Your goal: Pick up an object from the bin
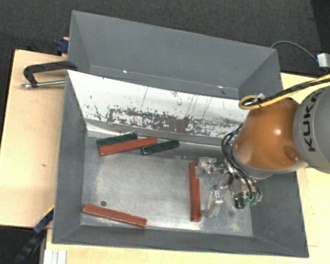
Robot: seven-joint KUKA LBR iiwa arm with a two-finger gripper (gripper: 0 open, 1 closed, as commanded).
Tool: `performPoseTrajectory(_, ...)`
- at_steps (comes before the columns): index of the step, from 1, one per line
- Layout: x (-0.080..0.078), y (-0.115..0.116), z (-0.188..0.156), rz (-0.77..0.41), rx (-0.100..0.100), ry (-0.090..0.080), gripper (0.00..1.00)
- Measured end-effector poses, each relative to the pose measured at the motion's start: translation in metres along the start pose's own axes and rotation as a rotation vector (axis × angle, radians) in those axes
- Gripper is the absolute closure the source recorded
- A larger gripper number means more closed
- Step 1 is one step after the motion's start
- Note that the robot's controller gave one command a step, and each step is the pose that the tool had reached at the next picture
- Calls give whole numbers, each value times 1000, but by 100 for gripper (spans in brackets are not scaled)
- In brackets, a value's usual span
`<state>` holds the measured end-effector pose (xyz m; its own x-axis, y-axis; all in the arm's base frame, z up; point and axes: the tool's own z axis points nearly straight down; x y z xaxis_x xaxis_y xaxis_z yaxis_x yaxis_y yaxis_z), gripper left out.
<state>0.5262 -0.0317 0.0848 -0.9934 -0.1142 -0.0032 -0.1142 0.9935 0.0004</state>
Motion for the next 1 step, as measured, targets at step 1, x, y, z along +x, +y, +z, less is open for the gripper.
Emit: performPoseTrajectory(1, 6, -6, 8, 129, 0, 0, 0)
